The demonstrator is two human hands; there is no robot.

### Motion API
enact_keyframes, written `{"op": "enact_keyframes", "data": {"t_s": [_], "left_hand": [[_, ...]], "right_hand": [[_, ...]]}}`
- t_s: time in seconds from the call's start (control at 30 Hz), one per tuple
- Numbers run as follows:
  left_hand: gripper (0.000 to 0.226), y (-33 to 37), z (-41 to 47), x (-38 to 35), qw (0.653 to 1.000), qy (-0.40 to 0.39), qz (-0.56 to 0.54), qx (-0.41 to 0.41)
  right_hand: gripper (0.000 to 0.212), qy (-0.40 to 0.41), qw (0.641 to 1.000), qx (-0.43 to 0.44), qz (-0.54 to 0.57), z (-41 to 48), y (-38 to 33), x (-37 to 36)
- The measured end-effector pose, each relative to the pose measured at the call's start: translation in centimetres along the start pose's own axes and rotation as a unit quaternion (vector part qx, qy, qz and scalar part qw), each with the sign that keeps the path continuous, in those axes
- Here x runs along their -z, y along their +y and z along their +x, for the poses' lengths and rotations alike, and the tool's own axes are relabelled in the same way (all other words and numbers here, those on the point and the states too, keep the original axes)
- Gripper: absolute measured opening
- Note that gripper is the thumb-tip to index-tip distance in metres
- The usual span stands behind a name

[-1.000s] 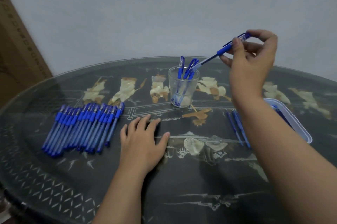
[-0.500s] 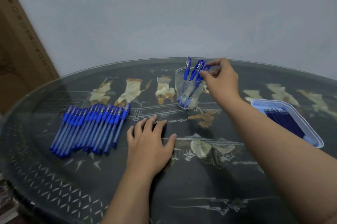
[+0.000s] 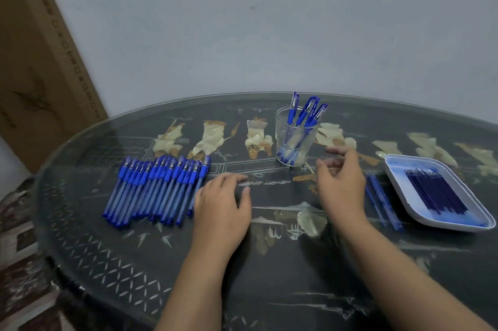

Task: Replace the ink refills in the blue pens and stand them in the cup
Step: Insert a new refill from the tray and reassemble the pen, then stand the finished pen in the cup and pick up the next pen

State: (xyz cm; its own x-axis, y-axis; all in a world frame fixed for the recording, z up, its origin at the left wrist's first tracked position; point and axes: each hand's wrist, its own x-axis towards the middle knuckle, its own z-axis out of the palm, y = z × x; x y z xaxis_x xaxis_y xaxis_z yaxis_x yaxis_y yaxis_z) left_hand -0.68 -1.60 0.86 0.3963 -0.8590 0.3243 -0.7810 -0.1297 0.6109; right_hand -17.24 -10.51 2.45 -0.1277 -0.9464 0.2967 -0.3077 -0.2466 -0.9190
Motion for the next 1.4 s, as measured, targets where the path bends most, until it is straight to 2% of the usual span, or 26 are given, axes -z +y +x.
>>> {"op": "enact_keyframes", "data": {"t_s": [0.1,0.2,0.3,0.4,0.67,0.97,1.17,1.4], "left_hand": [[0.020,-2.3,-0.1,1.7,0.999,0.051,0.005,0.008],[0.017,-5.0,-0.1,3.3,0.993,0.098,0.045,0.038],[0.016,-7.2,-0.3,4.4,0.989,0.104,0.081,0.067],[0.016,-8.1,-0.6,4.6,0.988,0.099,0.086,0.079],[0.021,-8.7,-0.7,4.2,0.991,0.088,0.084,0.062],[0.021,-8.8,-0.7,4.2,0.991,0.080,0.083,0.069],[0.023,-8.9,-0.7,4.2,0.991,0.077,0.087,0.069],[0.019,-8.7,-0.5,4.3,0.990,0.092,0.076,0.069]], "right_hand": [[0.026,-0.065,0.997,0.015,-0.046,-2.6,0.8,-1.7],[0.021,-0.142,0.980,0.080,-0.116,-4.2,0.8,-4.1],[0.014,-0.201,0.959,0.137,-0.148,-5.1,-0.1,-7.0],[0.006,-0.246,0.944,0.136,-0.173,-5.6,-1.3,-10.2],[0.035,-0.217,0.932,0.084,-0.279,-6.5,-3.9,-14.9],[0.021,-0.191,0.936,0.016,-0.296,-7.1,-5.1,-15.6],[0.017,-0.192,0.947,-0.049,-0.254,-6.5,-5.1,-14.5],[0.016,-0.201,0.957,-0.031,-0.204,-5.7,-3.9,-8.8]]}}
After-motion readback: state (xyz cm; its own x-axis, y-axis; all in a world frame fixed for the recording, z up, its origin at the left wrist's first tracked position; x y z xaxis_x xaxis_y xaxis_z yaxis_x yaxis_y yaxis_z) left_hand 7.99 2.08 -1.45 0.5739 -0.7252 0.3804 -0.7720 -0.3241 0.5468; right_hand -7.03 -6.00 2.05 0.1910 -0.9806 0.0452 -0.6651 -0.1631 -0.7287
